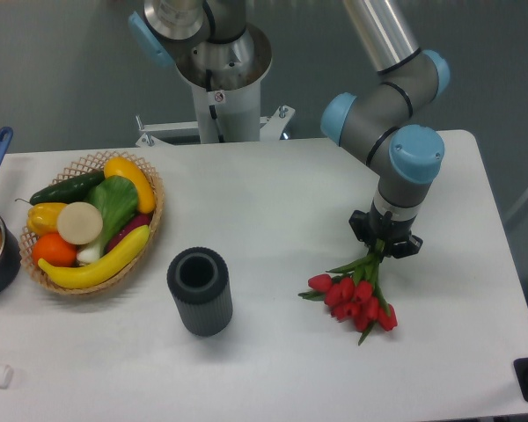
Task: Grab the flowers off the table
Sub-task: 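Lift the gripped red tulip bunch up off the table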
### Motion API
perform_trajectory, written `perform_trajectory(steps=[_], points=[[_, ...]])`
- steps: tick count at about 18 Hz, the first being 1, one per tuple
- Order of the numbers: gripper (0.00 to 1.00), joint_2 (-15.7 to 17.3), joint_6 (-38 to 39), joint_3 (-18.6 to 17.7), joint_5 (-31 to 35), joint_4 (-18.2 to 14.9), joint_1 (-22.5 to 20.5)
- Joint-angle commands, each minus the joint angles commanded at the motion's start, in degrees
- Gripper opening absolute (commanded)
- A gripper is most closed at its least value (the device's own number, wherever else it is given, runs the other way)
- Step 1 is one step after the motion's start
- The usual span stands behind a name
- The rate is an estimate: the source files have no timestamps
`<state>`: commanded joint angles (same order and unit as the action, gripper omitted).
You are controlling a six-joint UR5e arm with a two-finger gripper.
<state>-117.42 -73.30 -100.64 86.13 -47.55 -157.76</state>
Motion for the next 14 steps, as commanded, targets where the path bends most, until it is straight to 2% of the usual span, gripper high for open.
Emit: perform_trajectory(steps=[3, 7, 11, 14], points=[[0.25, 0.6, 0.0, 1.4, -0.1, 0.0, 0.0], [0.26, 4.2, 0.7, 4.1, -1.2, -0.2, 0.4], [0.25, 6.9, 4.2, 6.0, -9.8, -0.1, -0.5], [0.25, 8.3, 8.0, 8.1, -13.1, -0.1, -1.0]])
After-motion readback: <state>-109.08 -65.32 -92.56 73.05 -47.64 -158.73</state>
